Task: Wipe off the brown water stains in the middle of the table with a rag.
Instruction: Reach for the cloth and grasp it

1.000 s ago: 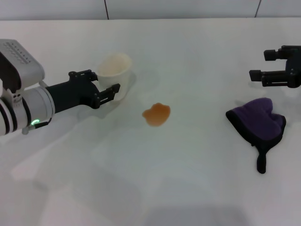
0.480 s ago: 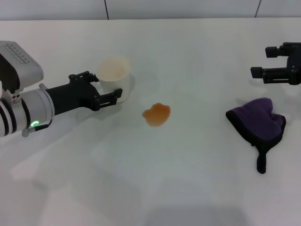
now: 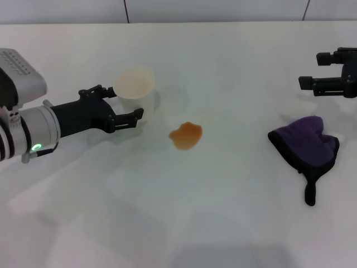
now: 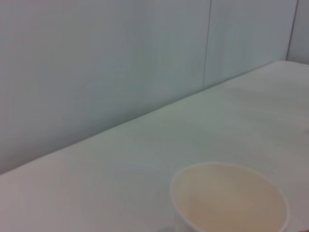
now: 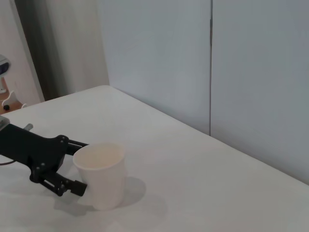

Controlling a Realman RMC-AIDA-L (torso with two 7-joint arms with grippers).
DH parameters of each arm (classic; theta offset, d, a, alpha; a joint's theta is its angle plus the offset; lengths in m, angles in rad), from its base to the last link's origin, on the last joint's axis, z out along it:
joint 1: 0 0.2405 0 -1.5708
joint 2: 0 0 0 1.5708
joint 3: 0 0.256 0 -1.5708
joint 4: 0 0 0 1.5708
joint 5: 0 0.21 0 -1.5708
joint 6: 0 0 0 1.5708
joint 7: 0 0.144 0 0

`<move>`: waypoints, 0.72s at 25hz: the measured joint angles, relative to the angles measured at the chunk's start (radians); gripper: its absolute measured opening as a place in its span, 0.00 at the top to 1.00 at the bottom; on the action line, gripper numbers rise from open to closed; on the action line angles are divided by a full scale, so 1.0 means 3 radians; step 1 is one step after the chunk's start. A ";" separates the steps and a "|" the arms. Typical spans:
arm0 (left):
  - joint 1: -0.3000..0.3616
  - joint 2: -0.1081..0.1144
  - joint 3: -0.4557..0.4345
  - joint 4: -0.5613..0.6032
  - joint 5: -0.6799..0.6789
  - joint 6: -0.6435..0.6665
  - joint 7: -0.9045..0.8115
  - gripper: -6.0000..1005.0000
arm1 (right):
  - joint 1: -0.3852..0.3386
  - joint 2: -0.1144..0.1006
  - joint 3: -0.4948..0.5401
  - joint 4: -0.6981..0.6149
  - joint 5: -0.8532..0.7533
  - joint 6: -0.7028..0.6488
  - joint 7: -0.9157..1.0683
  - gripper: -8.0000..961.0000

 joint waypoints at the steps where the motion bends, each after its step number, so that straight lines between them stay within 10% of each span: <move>1: 0.0004 0.0000 0.0000 -0.0004 0.0004 0.0002 -0.0003 0.12 | 0.0000 0.0001 0.0000 0.0000 0.0000 0.0002 0.0002 0.24; 18: 0.0144 -0.0019 -0.0005 -0.0423 0.0005 0.0421 -0.0044 0.12 | -0.0001 0.0013 -0.0083 0.0017 0.0033 0.0035 0.0017 0.24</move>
